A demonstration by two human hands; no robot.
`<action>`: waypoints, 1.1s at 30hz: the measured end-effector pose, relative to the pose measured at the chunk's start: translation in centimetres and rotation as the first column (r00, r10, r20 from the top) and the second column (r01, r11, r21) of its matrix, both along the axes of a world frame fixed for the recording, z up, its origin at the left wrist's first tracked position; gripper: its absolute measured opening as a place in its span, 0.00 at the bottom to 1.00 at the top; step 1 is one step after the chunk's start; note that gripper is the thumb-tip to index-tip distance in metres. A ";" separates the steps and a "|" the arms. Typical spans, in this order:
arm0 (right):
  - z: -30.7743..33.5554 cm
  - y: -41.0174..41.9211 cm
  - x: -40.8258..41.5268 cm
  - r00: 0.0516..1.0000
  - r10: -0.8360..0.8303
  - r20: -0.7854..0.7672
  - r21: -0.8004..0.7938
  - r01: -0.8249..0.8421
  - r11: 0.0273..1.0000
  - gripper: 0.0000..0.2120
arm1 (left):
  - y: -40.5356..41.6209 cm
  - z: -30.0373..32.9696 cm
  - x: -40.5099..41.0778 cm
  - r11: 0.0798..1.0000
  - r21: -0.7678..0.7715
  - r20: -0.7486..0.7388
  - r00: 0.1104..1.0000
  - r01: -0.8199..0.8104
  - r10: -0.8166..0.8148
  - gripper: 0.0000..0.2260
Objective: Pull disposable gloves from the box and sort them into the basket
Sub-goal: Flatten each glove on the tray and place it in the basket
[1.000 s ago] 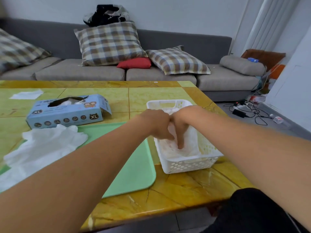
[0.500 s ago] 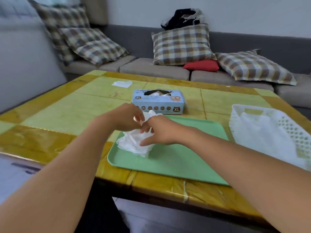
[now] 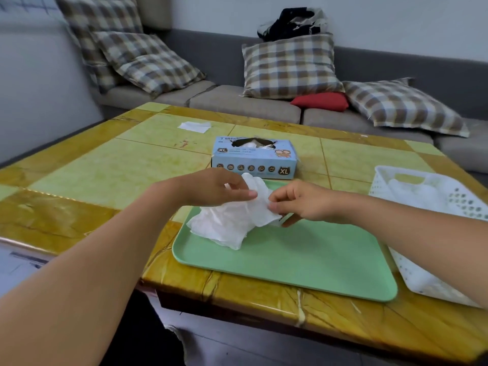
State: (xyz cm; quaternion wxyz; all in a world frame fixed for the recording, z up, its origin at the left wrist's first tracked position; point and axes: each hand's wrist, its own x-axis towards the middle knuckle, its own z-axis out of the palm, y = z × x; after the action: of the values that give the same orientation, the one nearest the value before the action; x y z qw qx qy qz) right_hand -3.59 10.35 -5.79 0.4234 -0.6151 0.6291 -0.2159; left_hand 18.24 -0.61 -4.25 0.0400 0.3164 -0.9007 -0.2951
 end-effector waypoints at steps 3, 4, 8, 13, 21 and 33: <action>1.5 0.2 -0.9 0.982 -0.035 0.188 0.149 0.007 0.989 0.09 | 1.0 0.5 -0.7 0.983 0.183 -0.084 0.996 0.006 0.010 0.35; 2.0 0.4 -1.2 0.965 -0.056 0.256 0.177 0.010 0.984 0.11 | 1.2 0.6 -0.9 0.977 0.205 -0.137 0.990 0.055 -0.027 0.31; 3.9 1.9 -2.5 0.801 -0.167 0.574 0.210 0.053 0.976 0.26 | 3.1 1.7 -2.7 0.905 0.391 -0.448 0.893 0.167 0.029 0.13; 5.4 4.4 -4.2 0.753 0.017 0.658 0.096 -0.107 0.990 0.37 | 5.5 1.4 -6.5 0.792 0.594 -0.593 0.741 0.138 0.315 0.12; 3.0 4.0 -6.0 0.704 -0.470 0.532 0.146 0.470 0.870 0.05 | 4.1 1.0 -8.2 0.845 0.512 -0.306 0.887 -0.154 0.346 0.09; 5.4 5.9 -7.5 0.989 -0.119 -0.086 -0.437 0.070 0.897 0.04 | 4.0 1.1 -8.3 0.994 0.062 -0.458 0.887 0.095 -0.057 0.11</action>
State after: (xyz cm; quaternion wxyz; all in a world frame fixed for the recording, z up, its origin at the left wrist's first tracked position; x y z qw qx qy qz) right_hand -11.07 16.26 -0.42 0.2298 -0.6734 0.6172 -0.3359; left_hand 9.98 3.39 -3.15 0.2251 0.2044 -0.8650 -0.3992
